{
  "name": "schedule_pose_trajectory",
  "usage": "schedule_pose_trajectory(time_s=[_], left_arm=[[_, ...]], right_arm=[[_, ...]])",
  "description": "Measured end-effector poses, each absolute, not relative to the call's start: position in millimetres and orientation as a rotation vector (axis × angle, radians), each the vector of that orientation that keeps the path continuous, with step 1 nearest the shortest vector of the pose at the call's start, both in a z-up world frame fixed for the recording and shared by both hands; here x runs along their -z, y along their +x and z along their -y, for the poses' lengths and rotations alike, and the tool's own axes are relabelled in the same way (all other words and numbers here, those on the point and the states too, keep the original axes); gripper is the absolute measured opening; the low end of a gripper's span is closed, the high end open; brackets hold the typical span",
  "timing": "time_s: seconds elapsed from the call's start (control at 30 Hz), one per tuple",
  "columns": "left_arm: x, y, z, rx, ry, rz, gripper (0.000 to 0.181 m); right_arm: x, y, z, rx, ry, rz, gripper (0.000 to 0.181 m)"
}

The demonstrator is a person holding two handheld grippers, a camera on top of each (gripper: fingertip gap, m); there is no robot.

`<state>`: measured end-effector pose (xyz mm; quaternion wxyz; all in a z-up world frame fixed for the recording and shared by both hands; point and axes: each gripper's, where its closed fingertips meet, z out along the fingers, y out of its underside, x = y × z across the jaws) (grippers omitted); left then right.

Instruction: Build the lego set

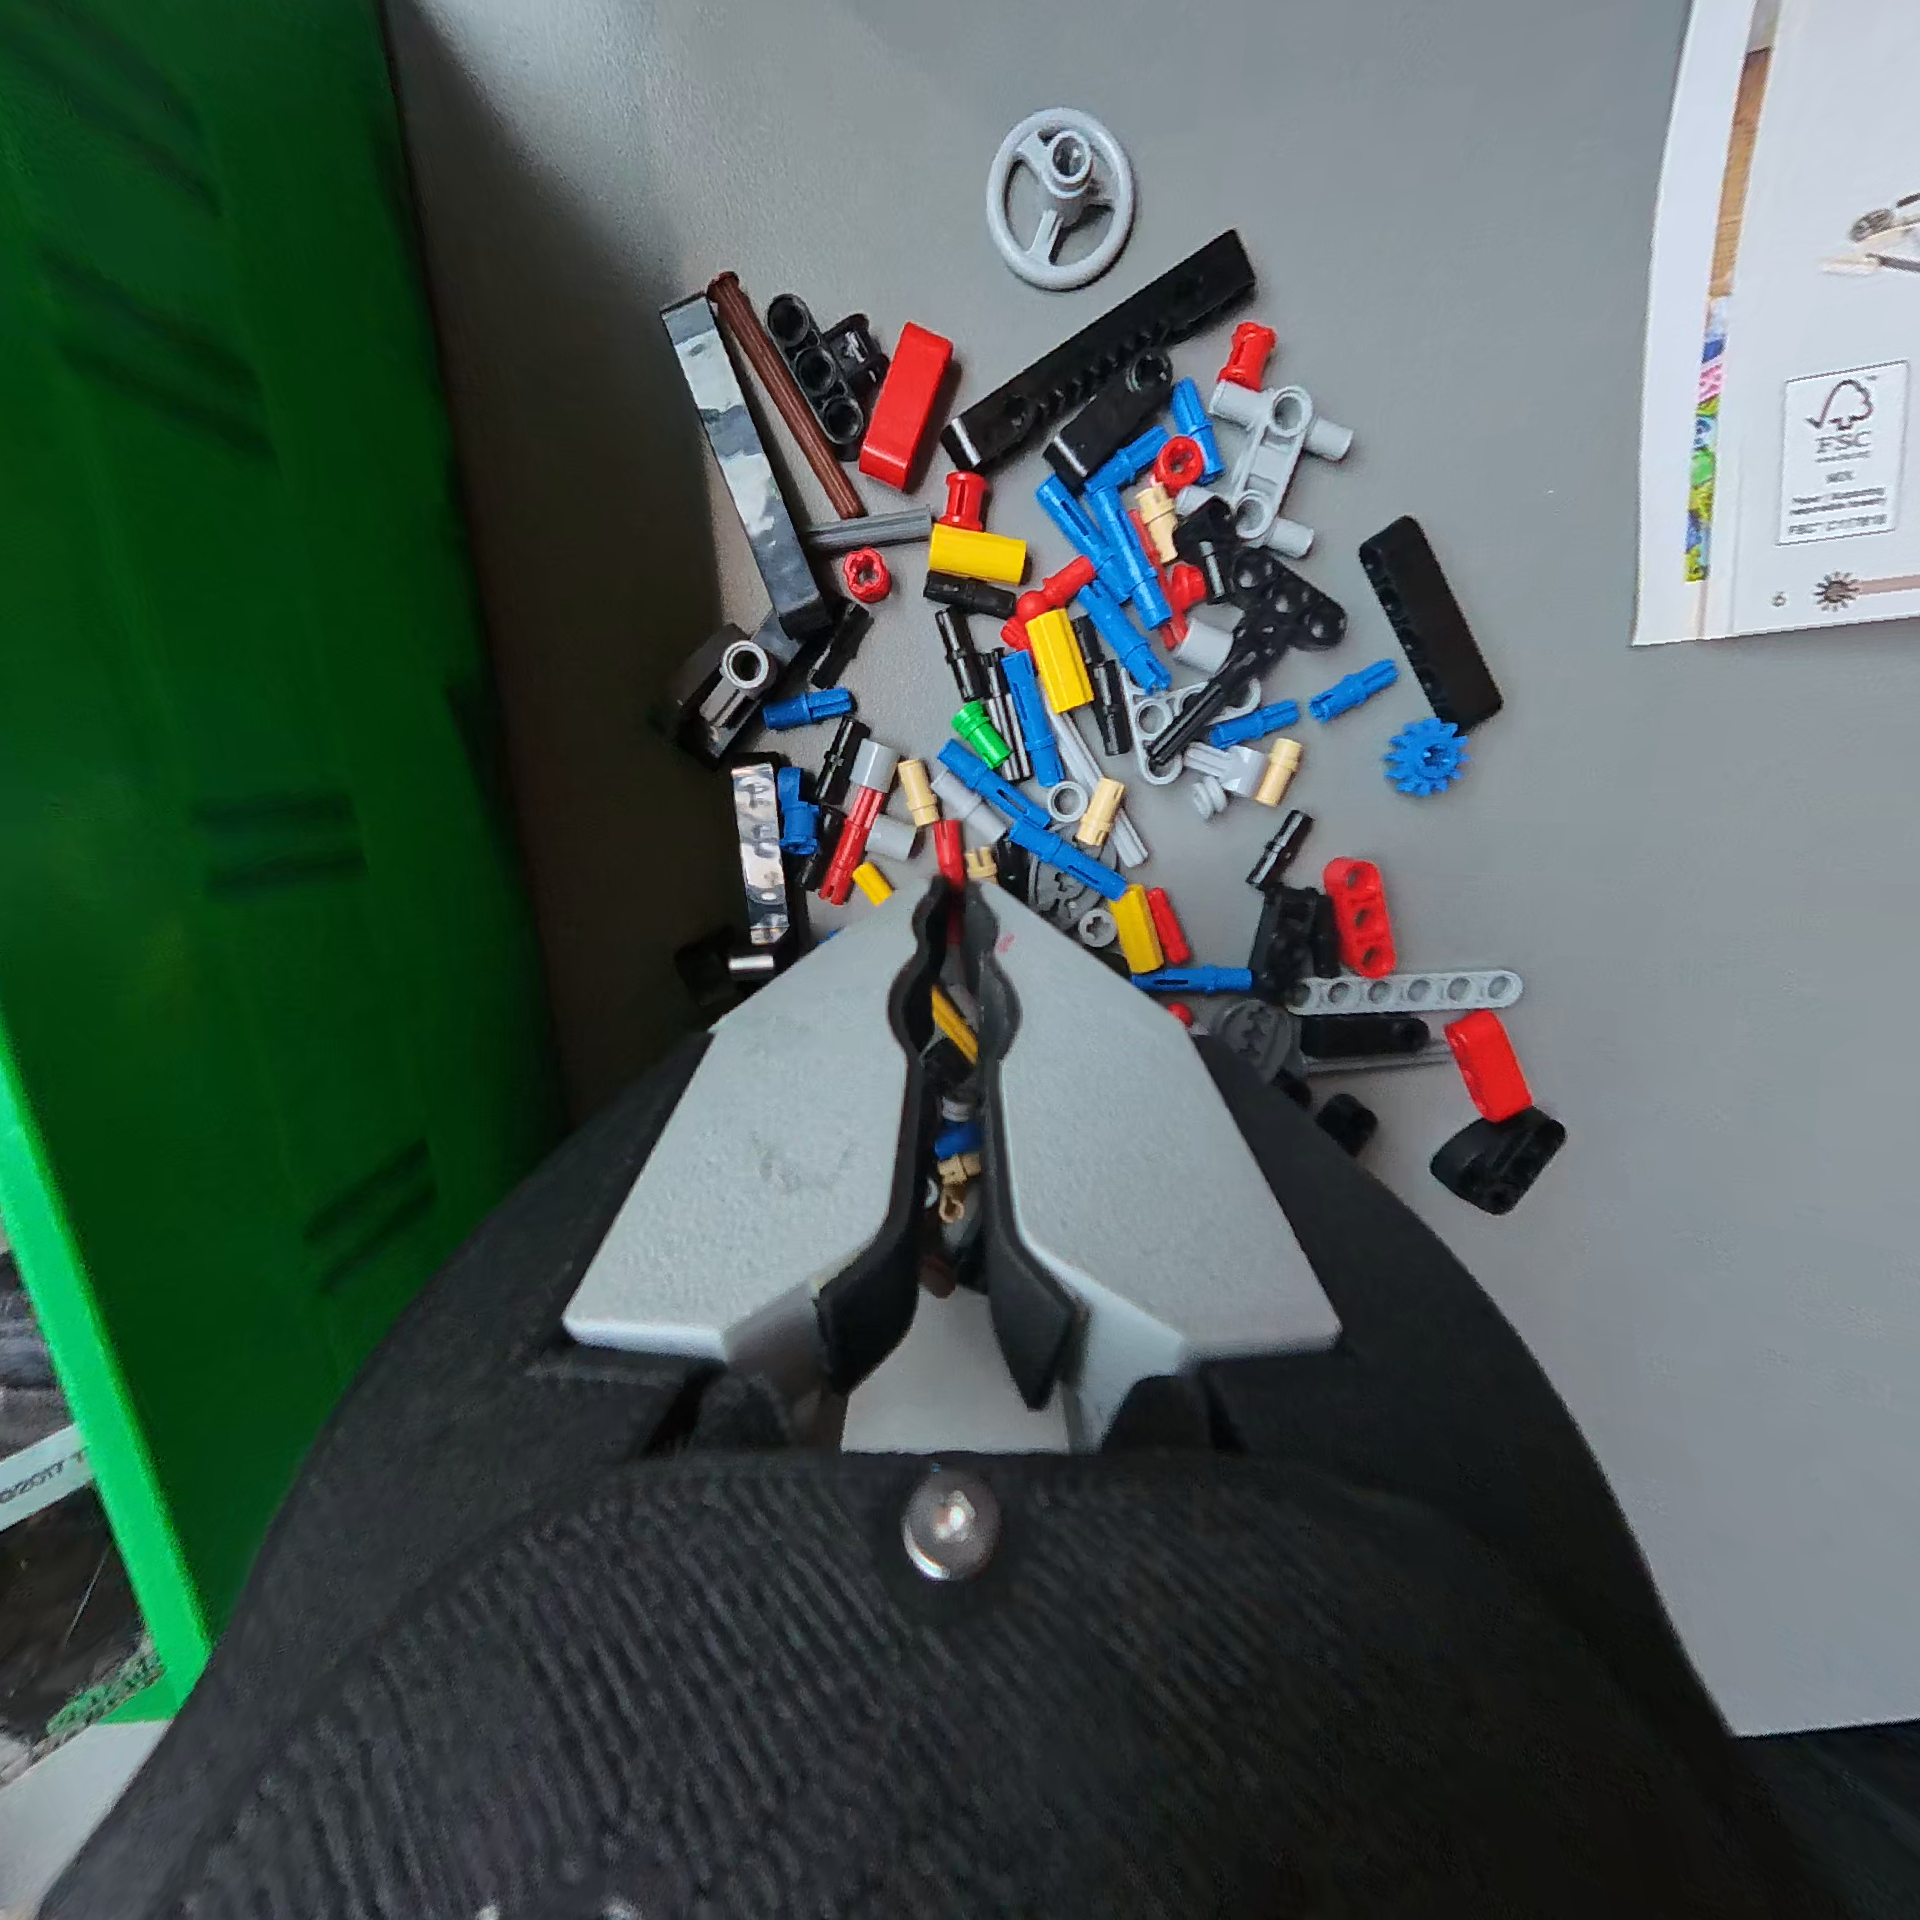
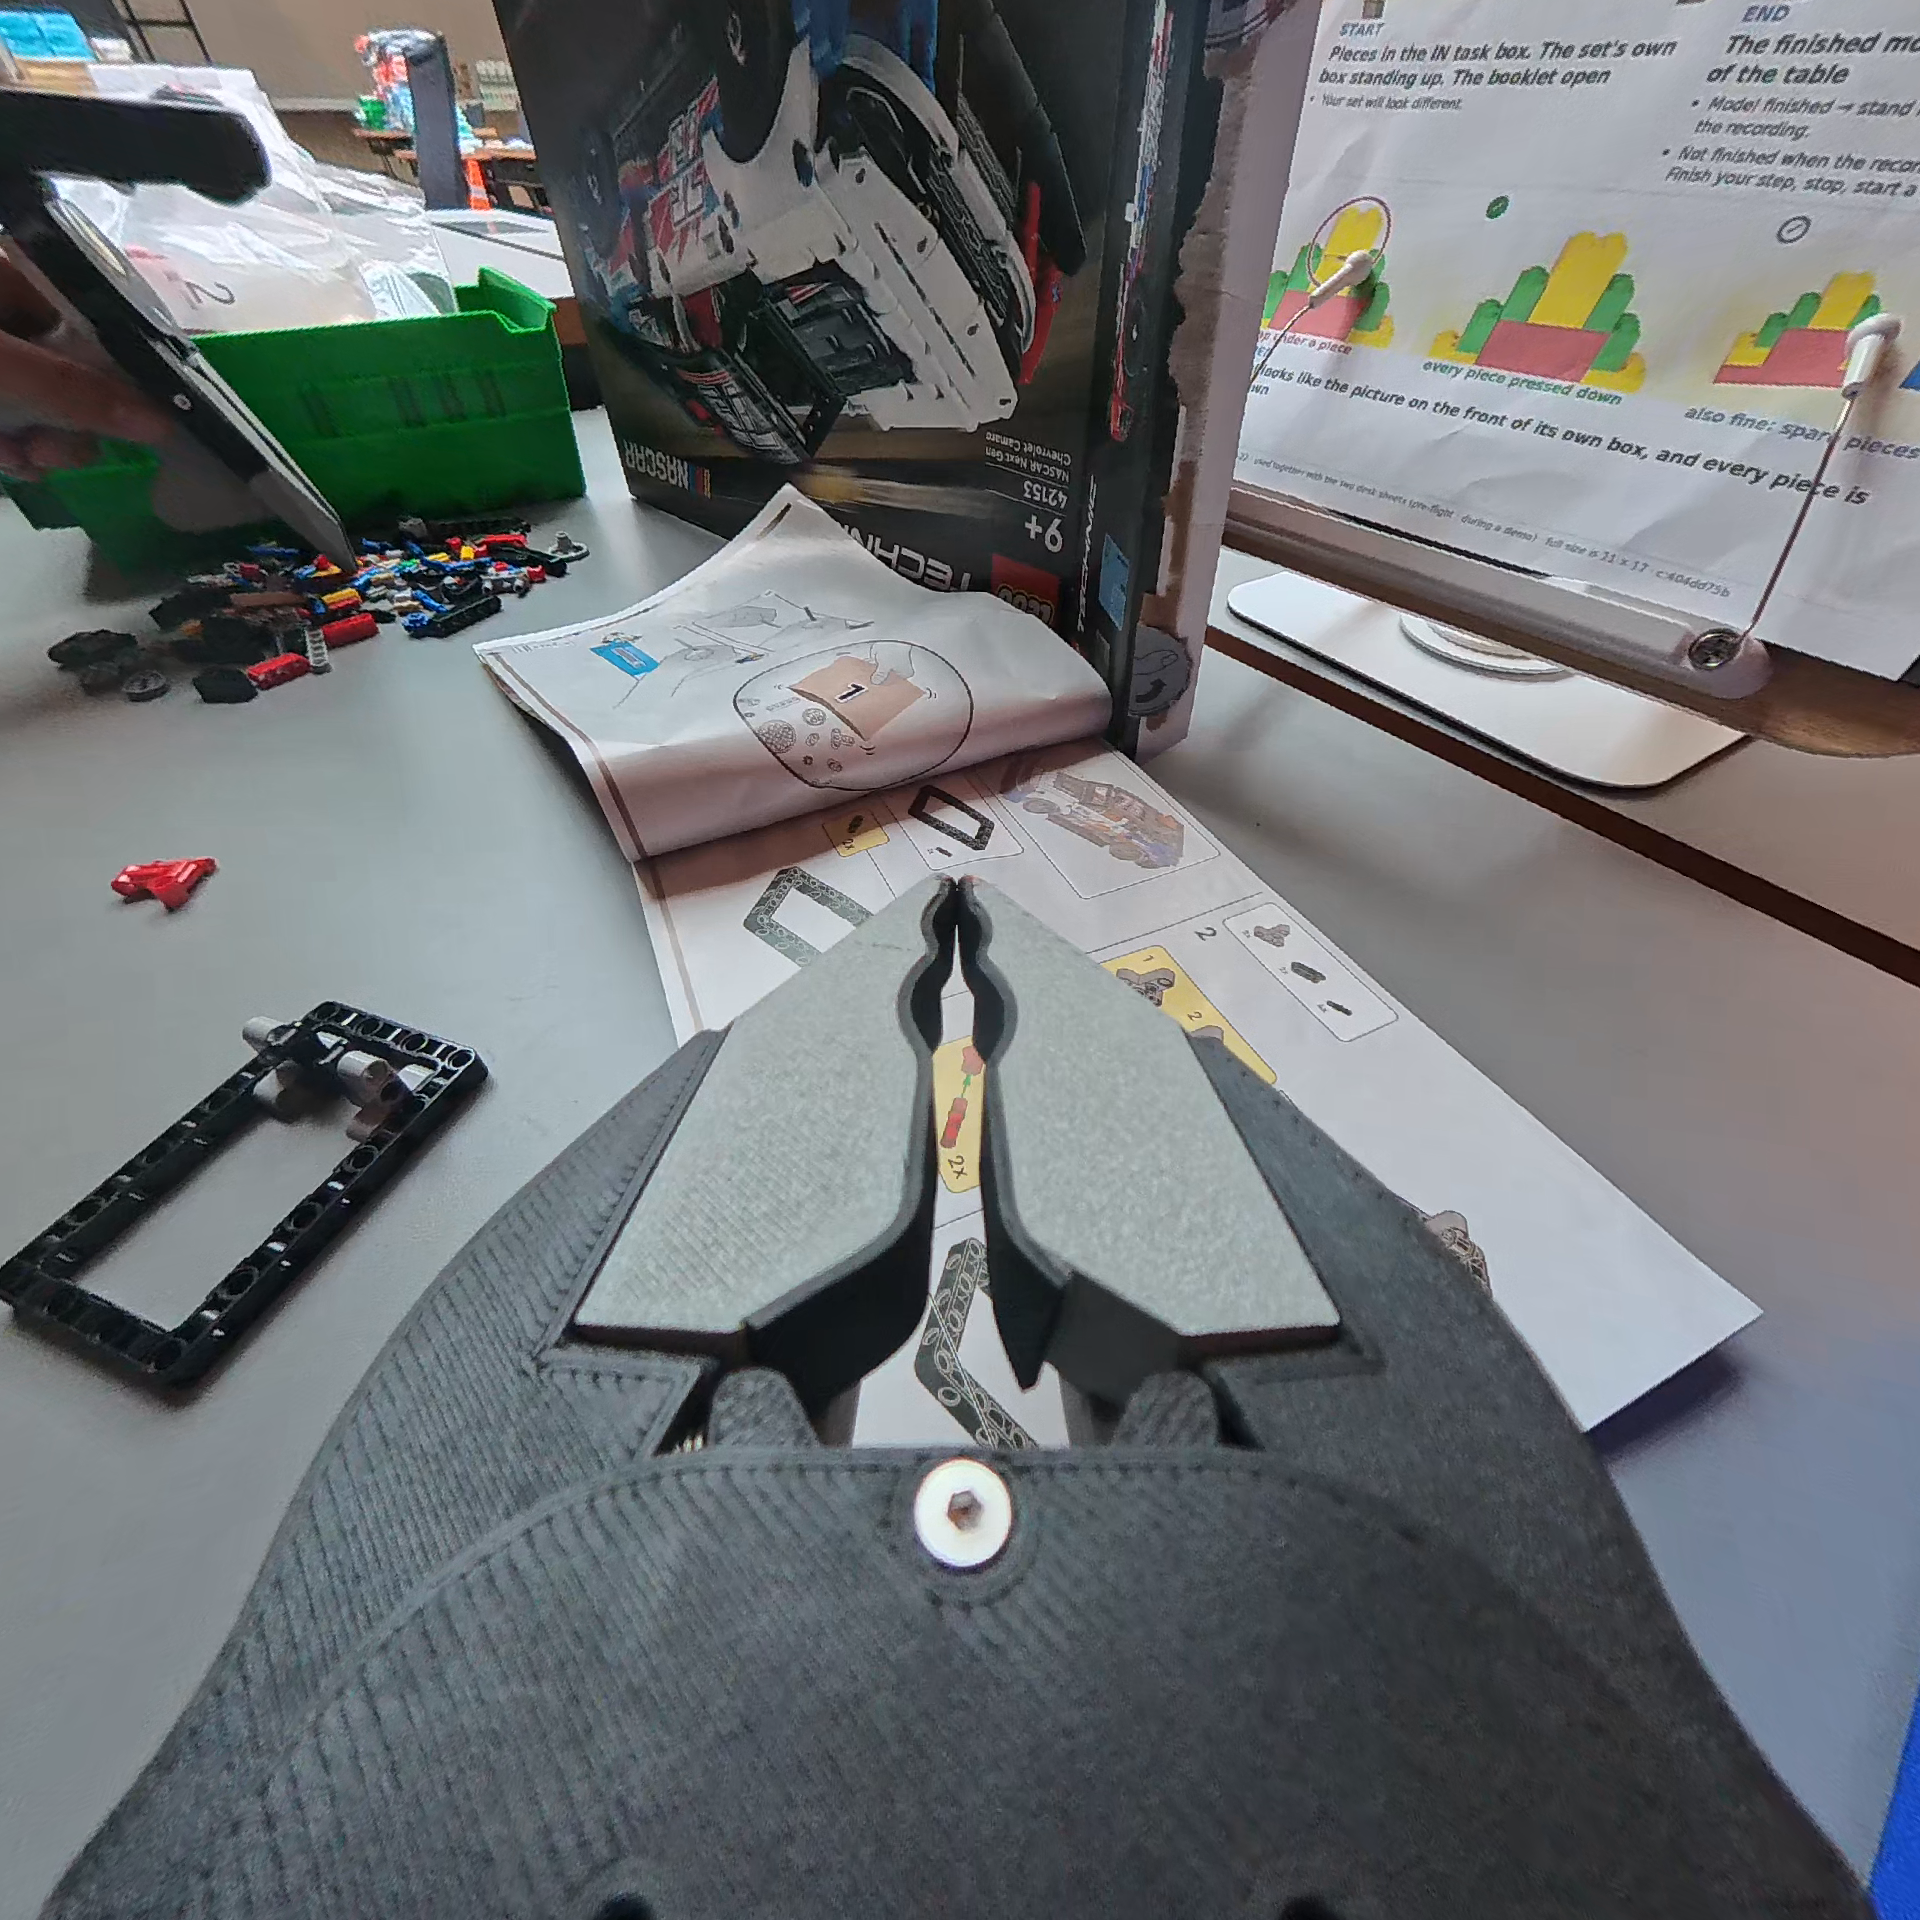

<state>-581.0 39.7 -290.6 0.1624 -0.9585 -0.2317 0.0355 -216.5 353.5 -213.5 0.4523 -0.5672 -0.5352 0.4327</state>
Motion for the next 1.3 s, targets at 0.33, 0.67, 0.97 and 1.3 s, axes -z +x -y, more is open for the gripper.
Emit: schedule_pose_trajectory(time_s=[0.33, 0.67, 0.97, 1.3], left_arm=[[294, -581, -40, -0.081, -2.717, 0.661, 0.003], [253, -570, -49, -0.197, -2.647, 0.568, 0.003], [258, -377, -92, 0.163, -2.668, -0.005, 0.003], [291, -334, -85, 0.294, -2.732, -0.018, 0.003]], right_arm=[[213, -216, -353, -1.069, -1.398, 1.322, 0.000], [209, -216, -352, -1.082, -1.388, 1.316, 0.000], [209, -217, -348, -1.076, -1.375, 1.334, 0.000], [208, -217, -347, -1.076, -1.368, 1.333, 0.000]])
